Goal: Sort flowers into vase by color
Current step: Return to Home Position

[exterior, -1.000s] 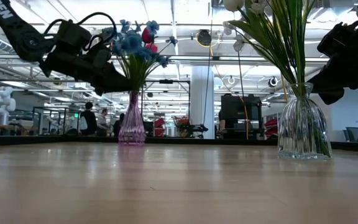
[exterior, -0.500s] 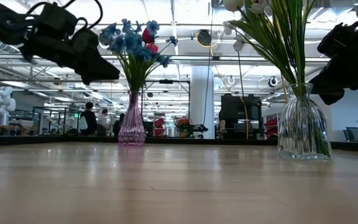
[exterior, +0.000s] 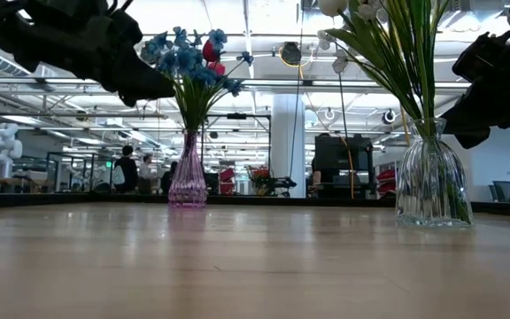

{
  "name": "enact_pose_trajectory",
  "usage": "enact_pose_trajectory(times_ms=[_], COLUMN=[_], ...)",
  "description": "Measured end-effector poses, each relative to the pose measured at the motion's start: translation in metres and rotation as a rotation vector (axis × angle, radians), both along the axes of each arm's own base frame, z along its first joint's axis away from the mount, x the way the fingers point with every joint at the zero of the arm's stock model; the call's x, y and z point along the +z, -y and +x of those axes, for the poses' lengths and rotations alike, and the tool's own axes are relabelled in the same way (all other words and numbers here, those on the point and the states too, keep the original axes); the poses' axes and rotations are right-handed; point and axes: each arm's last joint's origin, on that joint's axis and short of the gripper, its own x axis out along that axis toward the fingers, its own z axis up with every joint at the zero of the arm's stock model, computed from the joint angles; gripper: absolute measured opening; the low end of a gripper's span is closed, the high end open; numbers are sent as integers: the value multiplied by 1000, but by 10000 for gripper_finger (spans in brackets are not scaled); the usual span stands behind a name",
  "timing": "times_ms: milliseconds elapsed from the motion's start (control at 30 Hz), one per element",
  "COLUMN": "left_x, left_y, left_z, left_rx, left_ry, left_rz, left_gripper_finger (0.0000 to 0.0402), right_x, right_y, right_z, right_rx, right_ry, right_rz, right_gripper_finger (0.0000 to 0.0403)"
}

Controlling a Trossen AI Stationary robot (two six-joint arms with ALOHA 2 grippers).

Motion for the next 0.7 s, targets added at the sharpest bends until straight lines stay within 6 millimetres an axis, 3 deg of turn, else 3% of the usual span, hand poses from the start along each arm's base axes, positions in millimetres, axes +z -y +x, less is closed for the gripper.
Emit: enact_pose_trajectory(times_ms=[433,700], left_x=[0,-3], left_y=[15,39], left_z=[3,5], left_rx=[-28,-168], left_ry=[17,72], left_rz=[-169,-60], left_gripper_finger=[144,144], right_x=[0,0], right_y=[0,0], right_z=[0,0], right_rx=[13,14], right_ry=[-5,-5], right_rz=[-27,-31], right_gripper_finger=[0,0])
